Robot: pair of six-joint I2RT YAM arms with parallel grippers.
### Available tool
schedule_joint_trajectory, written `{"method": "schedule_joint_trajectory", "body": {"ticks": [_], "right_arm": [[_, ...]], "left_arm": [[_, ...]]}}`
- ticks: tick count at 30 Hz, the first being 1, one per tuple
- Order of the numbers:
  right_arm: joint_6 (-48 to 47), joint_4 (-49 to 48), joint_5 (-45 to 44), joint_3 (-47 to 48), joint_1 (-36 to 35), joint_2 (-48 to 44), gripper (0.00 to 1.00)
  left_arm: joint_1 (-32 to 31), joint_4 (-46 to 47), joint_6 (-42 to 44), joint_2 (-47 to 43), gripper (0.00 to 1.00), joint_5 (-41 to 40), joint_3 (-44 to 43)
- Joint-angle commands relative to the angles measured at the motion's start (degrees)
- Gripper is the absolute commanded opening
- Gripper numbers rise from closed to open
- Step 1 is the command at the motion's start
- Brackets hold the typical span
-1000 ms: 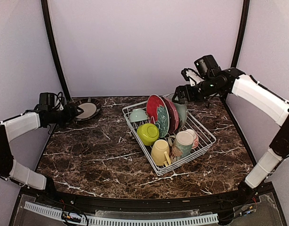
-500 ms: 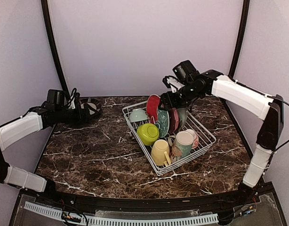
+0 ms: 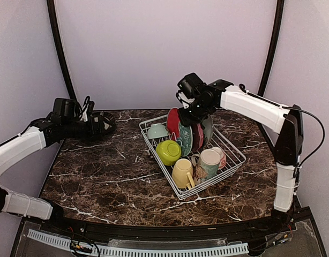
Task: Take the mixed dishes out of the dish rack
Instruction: Grab the plate from the dish rack.
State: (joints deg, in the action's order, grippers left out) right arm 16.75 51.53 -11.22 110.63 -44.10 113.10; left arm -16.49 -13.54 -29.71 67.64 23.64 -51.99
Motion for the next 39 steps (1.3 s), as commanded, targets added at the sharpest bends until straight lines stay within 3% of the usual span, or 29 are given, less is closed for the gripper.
{"method": "schedule_joint_trajectory", "body": {"ticks": [1, 11, 17, 28, 39], "right_arm": [[0.0, 1.7, -5.0, 3.2, -1.0, 2.8, 0.27], [-0.7, 2.4, -8.0, 5.4, -2.2, 4.1, 0.16], [-0.9, 2.4, -10.0, 5.2, -3.0, 1.4, 0.0], [-2.1, 2.5, -14.7, 6.0, -4.6, -4.8, 0.0], [-3.5, -2.9, -16.2, 1.0, -4.7, -12.1, 0.0]], "left_arm": [[-0.6, -4.1, 2.3, -2.3, 0.92, -2.6, -2.1], [-1.2, -5.8, 2.2, -3.5, 0.92, -3.5, -2.6], [-1.7, -5.6, 1.8, -3.2, 0.92, -4.1, -2.7], [-2.9, -5.4, 0.9, -2.3, 0.92, -4.3, -3.4], [-4.0, -5.2, -0.1, -1.6, 0.92, -4.6, -3.8]]}}
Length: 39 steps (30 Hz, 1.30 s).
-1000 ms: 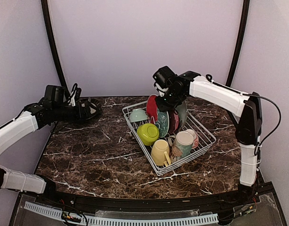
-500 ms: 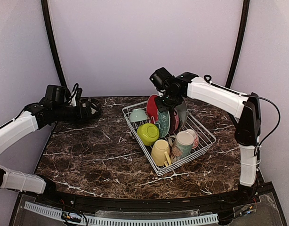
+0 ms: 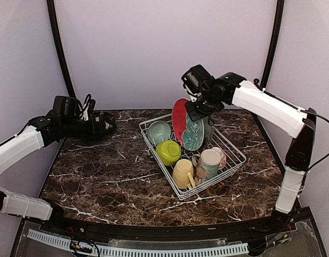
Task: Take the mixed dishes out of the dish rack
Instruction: Grab the plate from the dish rack, then pass from the right arm to the left
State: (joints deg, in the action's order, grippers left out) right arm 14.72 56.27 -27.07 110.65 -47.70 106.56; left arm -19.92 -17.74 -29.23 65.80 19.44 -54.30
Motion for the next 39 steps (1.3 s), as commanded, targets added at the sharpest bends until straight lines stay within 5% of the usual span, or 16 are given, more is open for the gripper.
{"method": "schedule_joint_trajectory", "body": {"ticks": [1, 13, 24, 39], "right_arm": [[-1.7, -7.9, -0.4, 1.0, -1.1, -5.8, 0.0], [-1.0, -10.4, 2.4, 1.6, -0.7, -10.4, 0.0], [10.2, -27.1, 34.0, -11.4, 8.4, -19.5, 0.0], [23.1, -44.3, 54.8, -20.7, 9.4, -18.2, 0.0]], "left_arm": [[-0.7, -0.9, -0.5, 0.3, 0.92, -0.4, -1.4], [-1.4, 0.7, -2.2, 1.5, 0.92, 3.2, -2.6], [-3.6, 16.8, -11.9, 2.3, 0.92, 15.2, -0.7], [-12.3, 27.4, -20.3, 9.2, 0.91, 11.7, -1.6]]}}
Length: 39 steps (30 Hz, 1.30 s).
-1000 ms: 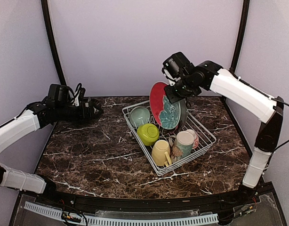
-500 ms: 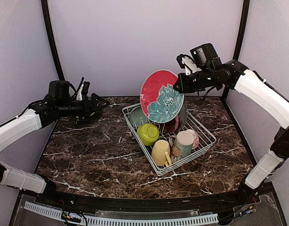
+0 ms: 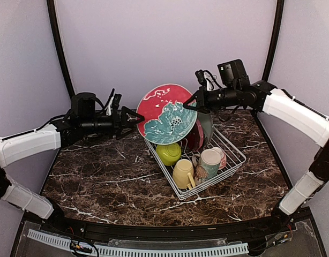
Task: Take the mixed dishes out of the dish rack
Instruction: Pass from the right arm to the left, then place the plate on the plate.
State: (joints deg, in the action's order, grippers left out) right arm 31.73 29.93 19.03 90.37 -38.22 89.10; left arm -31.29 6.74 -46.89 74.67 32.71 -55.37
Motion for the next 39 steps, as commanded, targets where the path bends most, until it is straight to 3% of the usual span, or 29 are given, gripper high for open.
{"method": "schedule_joint_trajectory", "body": {"ticks": [1, 6, 8, 10, 15, 18, 20, 22, 29, 31, 33, 39], "right_arm": [[6.8, -19.2, 9.7, -1.1, -0.1, -0.6, 0.0], [9.5, -23.1, 13.9, -2.6, -0.1, 1.3, 0.0], [10.6, -24.5, 15.0, -3.4, -0.1, 1.7, 0.0], [11.2, -25.6, 15.5, -4.0, -0.1, 1.9, 0.0], [11.5, -26.5, 16.3, -4.8, 0.0, 2.2, 0.0], [10.8, -26.3, 15.8, -5.4, 0.1, 1.8, 0.0], [10.2, -25.9, 15.4, -6.0, 0.4, 1.4, 0.0], [9.6, -25.6, 15.2, -6.8, 1.0, 0.8, 0.14], [4.1, -20.9, 14.1, -9.8, 4.4, -3.0, 0.79], [1.1, -18.4, 12.6, -10.6, 5.6, -4.4, 0.92], [-2.0, -15.4, 9.9, -11.1, 6.6, -6.0, 0.98], [-10.9, -7.2, 3.4, -11.1, 8.4, -10.2, 0.99]], "left_arm": [[-1.1, 3.8, -3.1, 0.3, 0.88, -1.4, 0.0], [-1.2, 13.7, -9.0, 0.5, 0.71, 1.4, 3.1], [-1.2, 17.4, -11.6, 1.1, 0.56, 2.4, 4.4], [-1.2, 19.3, -13.1, 1.6, 0.48, 2.9, 5.3], [-1.2, 20.6, -14.6, 1.7, 0.28, 2.2, 6.4], [-1.2, 19.3, -14.6, 1.4, 0.08, 0.9, 6.3], [-1.1, 17.8, -14.1, 1.1, 0.02, 0.0, 5.9], [-0.8, 16.8, -13.8, 0.9, 0.01, -0.4, 5.5], [3.3, 16.5, -16.5, -1.2, 0.01, 0.4, 6.4], [5.5, 16.0, -17.1, -2.4, 0.01, 0.7, 7.1], [7.8, 14.1, -17.0, -4.1, 0.01, 0.2, 7.7], [16.3, 1.6, -13.9, -9.6, 0.01, -2.9, 7.7]]}}
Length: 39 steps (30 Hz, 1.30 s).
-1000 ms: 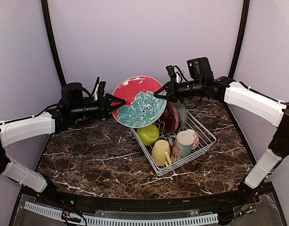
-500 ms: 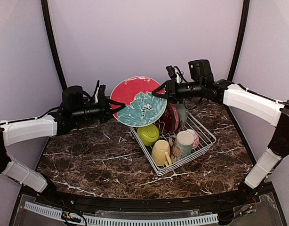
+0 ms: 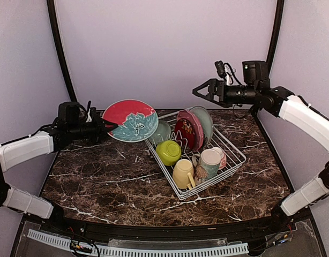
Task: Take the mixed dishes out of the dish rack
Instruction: Place the plate on the plate.
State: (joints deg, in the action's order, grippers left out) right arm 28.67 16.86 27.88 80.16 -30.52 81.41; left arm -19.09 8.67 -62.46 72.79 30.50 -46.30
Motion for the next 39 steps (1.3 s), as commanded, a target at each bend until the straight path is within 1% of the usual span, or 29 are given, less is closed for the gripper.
{"method": "schedule_joint_trajectory", "body": {"ticks": [1, 2, 3, 5, 9, 14, 16, 17, 18, 19, 21, 27, 30, 34, 39], "right_arm": [[-8.9, 6.6, -6.2, -1.1, 0.9, -3.2, 0.99], [-9.9, 7.2, -7.1, -1.4, 1.1, -4.0, 0.99], [-11.7, 8.3, -9.0, -2.4, 1.4, -5.6, 0.99], [-12.6, 9.0, -10.4, -3.1, 1.7, -6.8, 0.99], [-13.2, 9.7, -12.9, -4.7, 2.0, -8.8, 0.99], [-12.4, 10.4, -14.8, -5.3, 2.2, -10.1, 0.99], [-11.9, 10.8, -15.2, -5.1, 2.3, -10.4, 0.99], [-11.6, 11.0, -15.3, -4.9, 2.3, -10.6, 0.99], [-11.4, 11.4, -15.5, -4.6, 2.4, -10.7, 0.99], [-11.1, 11.7, -15.8, -4.5, 2.3, -10.8, 0.99], [-10.7, 12.5, -16.3, -3.9, 2.3, -10.9, 0.99], [-9.6, 14.0, -17.8, -1.5, 2.3, -10.4, 0.99], [-8.7, 13.5, -17.3, -0.5, 2.3, -9.9, 0.99], [-7.5, 12.6, -16.4, -0.4, 2.3, -9.3, 0.99], [-7.7, 13.7, -15.9, 1.2, 2.3, -7.7, 0.99]], "left_arm": [[6.4, -1.2, 2.0, -8.0, 0.01, -0.9, -1.5], [7.7, -2.8, 2.2, -8.4, 0.01, -1.6, -1.6], [12.0, -4.5, 2.1, -8.3, 0.01, -2.7, -2.1], [14.8, -4.7, 2.3, -7.0, 0.01, -2.7, -3.0], [19.4, -5.7, 4.1, -1.7, 0.01, -3.6, -6.6], [25.5, 0.5, 3.1, 8.5, 0.01, -3.4, -10.3], [27.2, 1.1, 2.9, 13.3, 0.01, -2.2, -13.4], [27.8, 2.1, 2.3, 14.9, 0.01, -0.2, -14.4], [28.6, 3.7, 1.1, 18.3, 0.01, 1.0, -15.8], [29.0, 6.1, 0.6, 19.9, 0.01, 3.0, -16.6], [29.8, 7.3, -0.3, 25.3, 0.01, 4.6, -19.6], [30.8, 7.8, -0.1, 34.4, 0.01, 5.1, -25.7], [31.0, 9.9, -1.1, 37.0, 0.01, 5.2, -27.0], [31.2, 10.5, -1.3, 40.2, 0.01, 5.1, -28.8], [31.8, 9.1, 0.7, 42.1, 0.02, 4.8, -29.9]]}}
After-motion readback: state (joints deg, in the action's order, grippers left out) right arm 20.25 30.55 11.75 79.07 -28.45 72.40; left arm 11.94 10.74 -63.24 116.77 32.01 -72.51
